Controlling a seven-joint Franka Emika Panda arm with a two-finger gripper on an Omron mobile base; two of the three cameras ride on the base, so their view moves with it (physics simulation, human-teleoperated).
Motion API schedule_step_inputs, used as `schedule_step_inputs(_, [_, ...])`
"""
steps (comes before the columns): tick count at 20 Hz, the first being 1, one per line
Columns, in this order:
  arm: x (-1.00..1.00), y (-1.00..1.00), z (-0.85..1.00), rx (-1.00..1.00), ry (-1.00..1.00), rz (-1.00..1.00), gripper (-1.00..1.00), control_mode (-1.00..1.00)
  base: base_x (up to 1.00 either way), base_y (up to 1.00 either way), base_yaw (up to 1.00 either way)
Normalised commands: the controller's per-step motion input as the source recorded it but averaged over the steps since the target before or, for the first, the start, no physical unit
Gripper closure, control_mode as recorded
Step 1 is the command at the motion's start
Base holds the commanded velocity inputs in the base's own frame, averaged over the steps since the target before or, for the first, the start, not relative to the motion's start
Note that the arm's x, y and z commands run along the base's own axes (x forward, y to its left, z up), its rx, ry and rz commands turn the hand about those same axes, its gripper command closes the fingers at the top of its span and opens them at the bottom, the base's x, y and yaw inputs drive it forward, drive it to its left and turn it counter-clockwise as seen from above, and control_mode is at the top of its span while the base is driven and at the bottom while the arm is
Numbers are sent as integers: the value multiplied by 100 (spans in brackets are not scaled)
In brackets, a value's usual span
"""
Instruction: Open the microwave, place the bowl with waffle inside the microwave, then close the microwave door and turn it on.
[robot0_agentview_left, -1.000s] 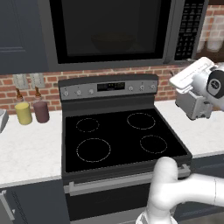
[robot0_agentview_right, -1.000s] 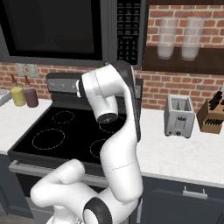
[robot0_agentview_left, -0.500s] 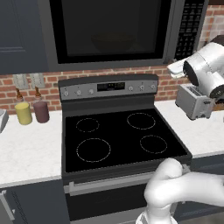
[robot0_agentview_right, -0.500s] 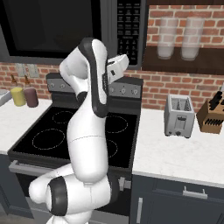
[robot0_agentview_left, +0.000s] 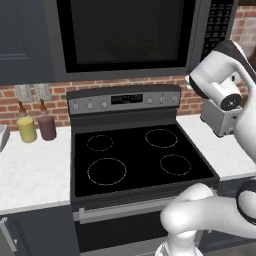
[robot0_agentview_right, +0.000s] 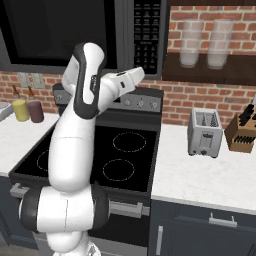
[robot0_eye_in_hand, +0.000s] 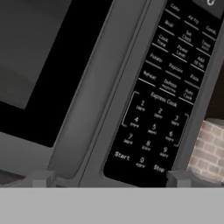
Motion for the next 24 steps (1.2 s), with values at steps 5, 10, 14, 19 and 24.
schedule_step_inputs(5, [-4, -37, 17, 1, 0, 0, -100, -100, 0, 0, 0])
schedule_step_inputs(10, [-13, -22, 16, 0, 0, 0, -100, -100, 0, 0, 0])
schedule_step_inputs(14, [-17, -6, 13, 0, 0, 0, -100, -100, 0, 0, 0])
schedule_step_inputs(19, [-3, -7, 15, 0, 0, 0, -100, -100, 0, 0, 0])
schedule_step_inputs(24, [0, -14, 3, 4, 0, 5, -100, -100, 0, 0, 0])
